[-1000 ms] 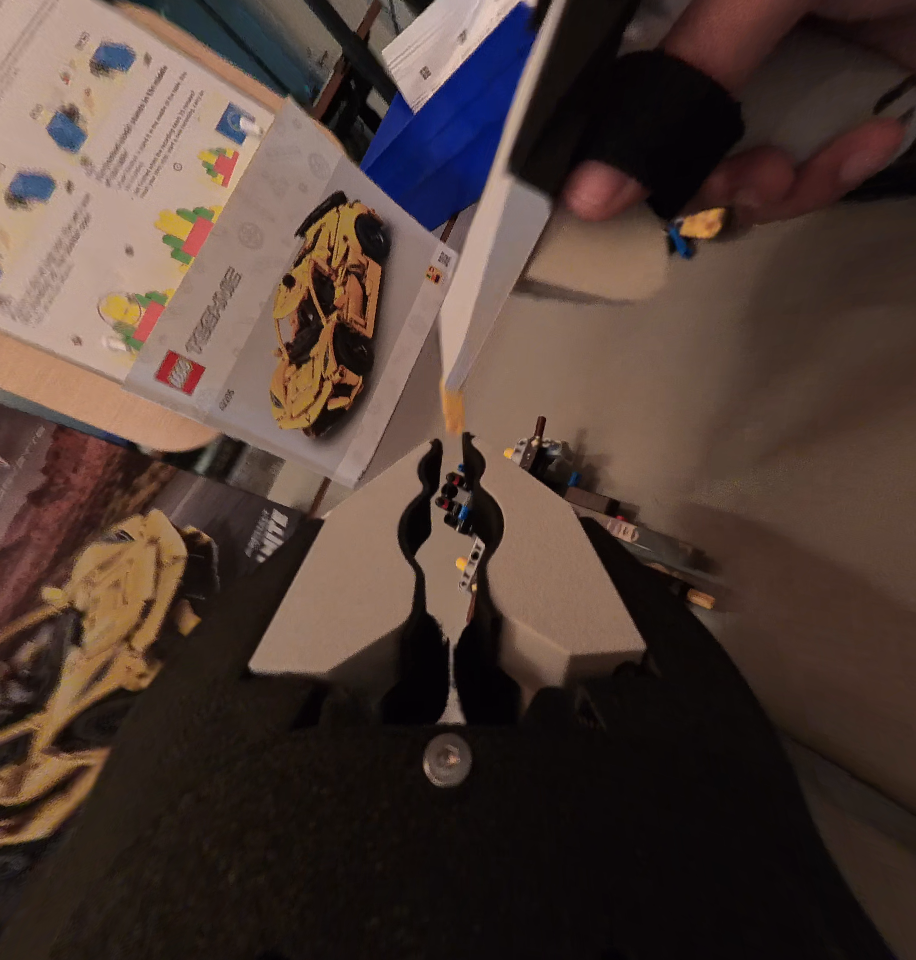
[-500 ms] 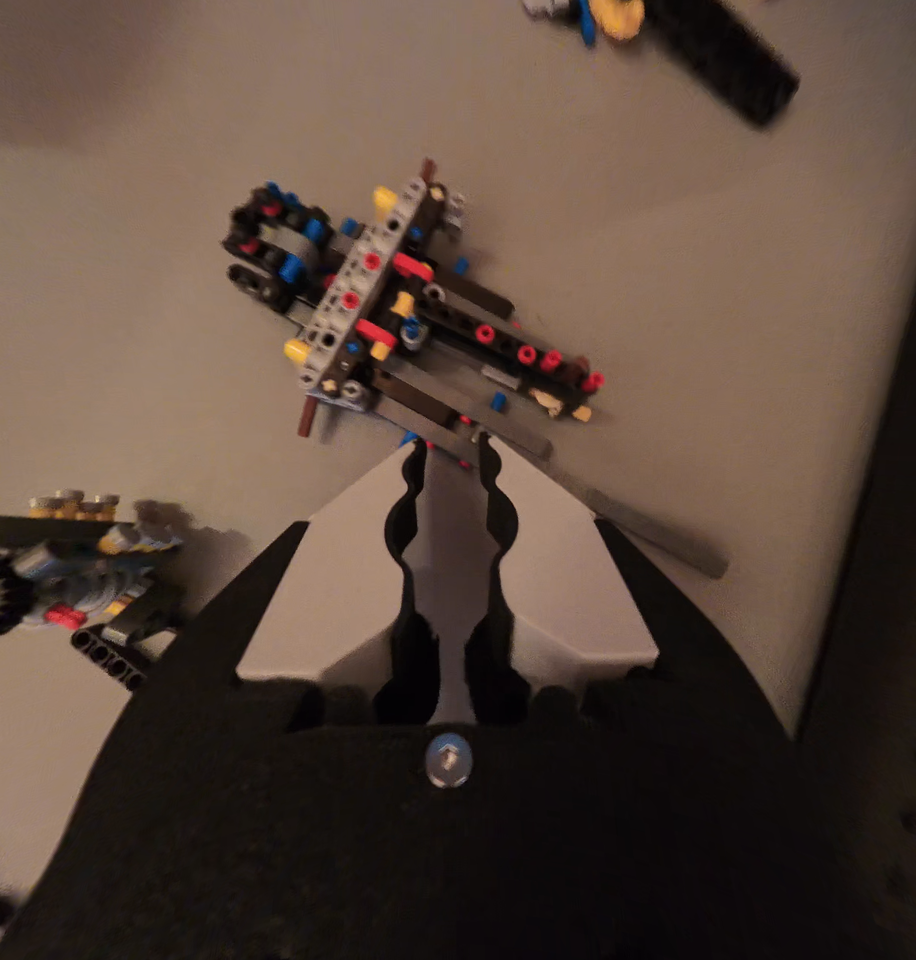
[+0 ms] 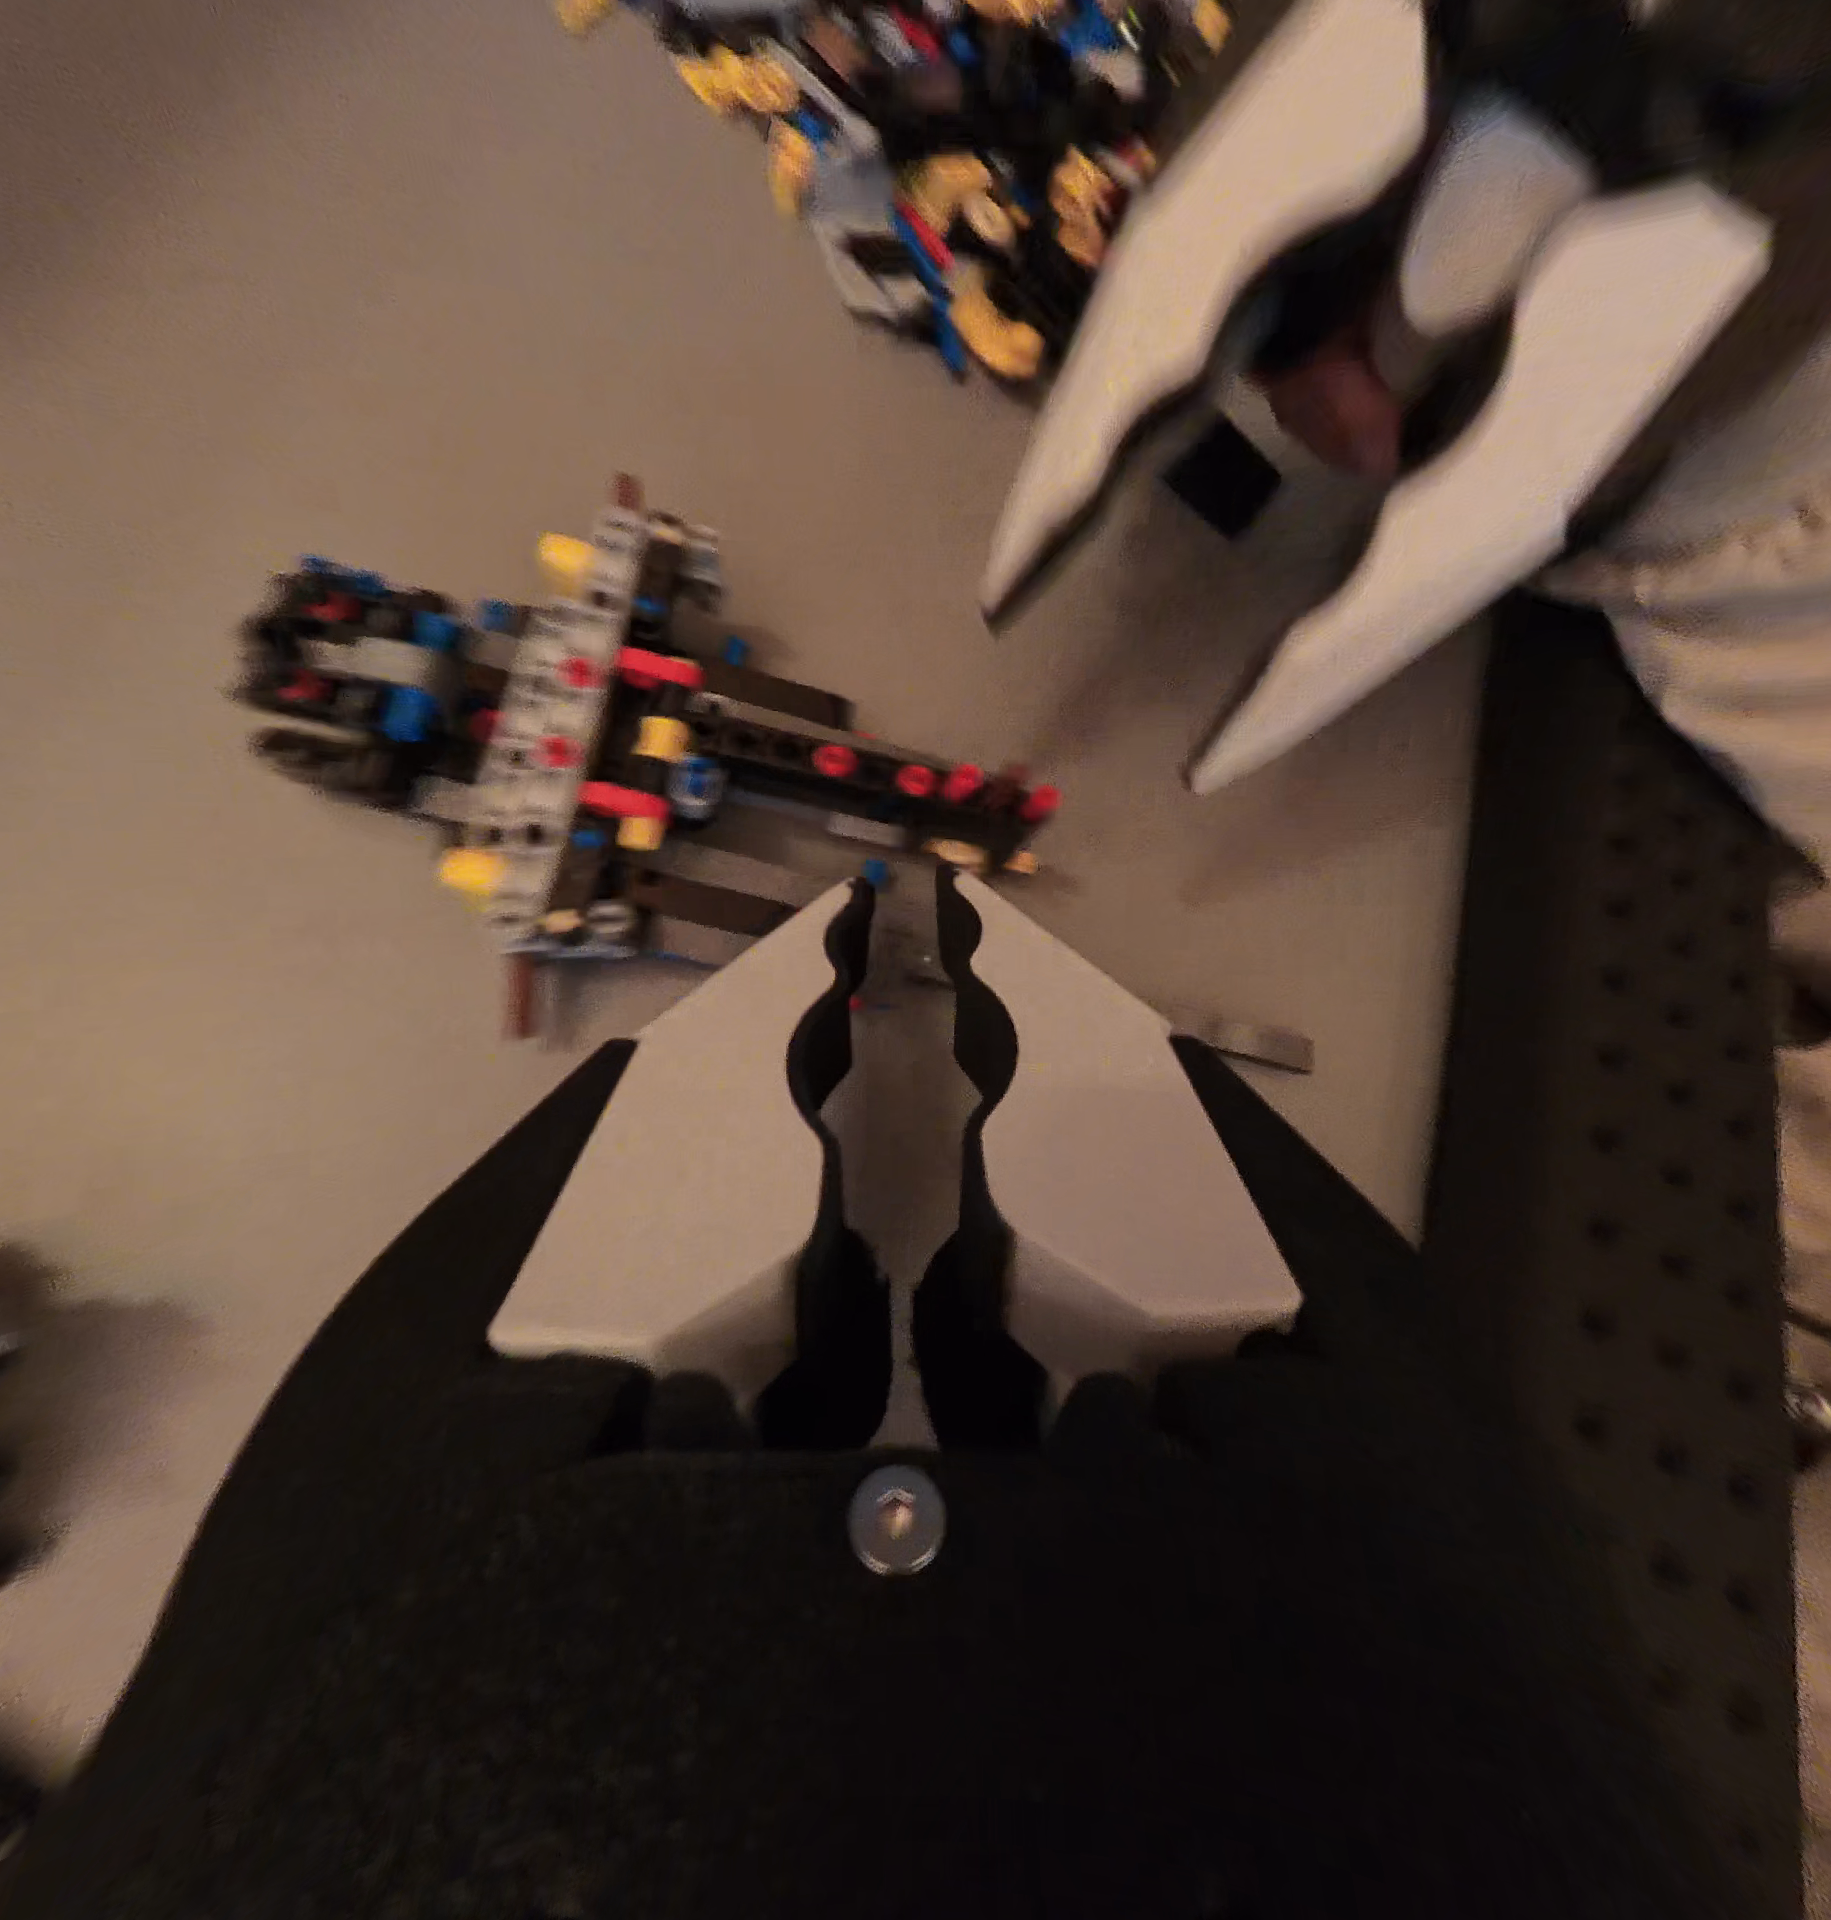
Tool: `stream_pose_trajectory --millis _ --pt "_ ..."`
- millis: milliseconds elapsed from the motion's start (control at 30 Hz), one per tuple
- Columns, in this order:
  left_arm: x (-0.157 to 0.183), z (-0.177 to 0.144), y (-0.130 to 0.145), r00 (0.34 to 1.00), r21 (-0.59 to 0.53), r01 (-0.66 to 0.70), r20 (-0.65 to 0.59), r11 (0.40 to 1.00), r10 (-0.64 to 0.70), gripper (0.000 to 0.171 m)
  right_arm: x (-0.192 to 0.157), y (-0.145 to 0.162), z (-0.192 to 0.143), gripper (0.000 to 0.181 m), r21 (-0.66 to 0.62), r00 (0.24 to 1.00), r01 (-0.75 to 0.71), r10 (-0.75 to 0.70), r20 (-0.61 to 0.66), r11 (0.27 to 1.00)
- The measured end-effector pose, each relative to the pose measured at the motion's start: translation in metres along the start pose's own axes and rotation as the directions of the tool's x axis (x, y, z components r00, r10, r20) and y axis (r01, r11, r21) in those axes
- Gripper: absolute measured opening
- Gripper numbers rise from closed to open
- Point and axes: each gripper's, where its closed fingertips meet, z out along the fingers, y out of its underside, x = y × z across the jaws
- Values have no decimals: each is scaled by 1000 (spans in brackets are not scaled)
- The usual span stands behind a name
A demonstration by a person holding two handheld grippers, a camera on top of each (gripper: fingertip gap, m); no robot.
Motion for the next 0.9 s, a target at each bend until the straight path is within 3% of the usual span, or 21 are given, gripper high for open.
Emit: stream_pose_trajectory --millis 133,200,300,400,467,567,733,900 --pt "-56 -28 -12 977 122 42 204 992 -67 26 9 4 24 47 -76 990 12 -23 -137 997" --pt "-59 -26 -13 981 158 97 149 983 -121 33 15 2 28 44 -85 983 16 -31 -180 996" --pt "-51 -17 -7 987 119 134 76 984 -144 36 8 5 32 24 -84 994 40 -48 -99 996" --pt "-50 -16 -5 989 89 51 132 995 -63 37 24 6 20 10 -152 926 336 -355 -130 930" --pt "-48 -16 -5 987 77 4 160 997 -17 39 31 8 14 6 -213 917 378 -396 -48 901" --pt "-46 -12 -1 984 43 -34 178 999 26 43 43 2 20 7 -202 938 345 -332 94 917" --pt "-53 -14 2 974 28 -52 222 998 44 46 47 1 25 18 -225 972 101 -48 232 969" --pt "-58 -34 -7 969 71 -74 241 995 55 46 41 6 -3 29 -97 975 174 -158 155 980"
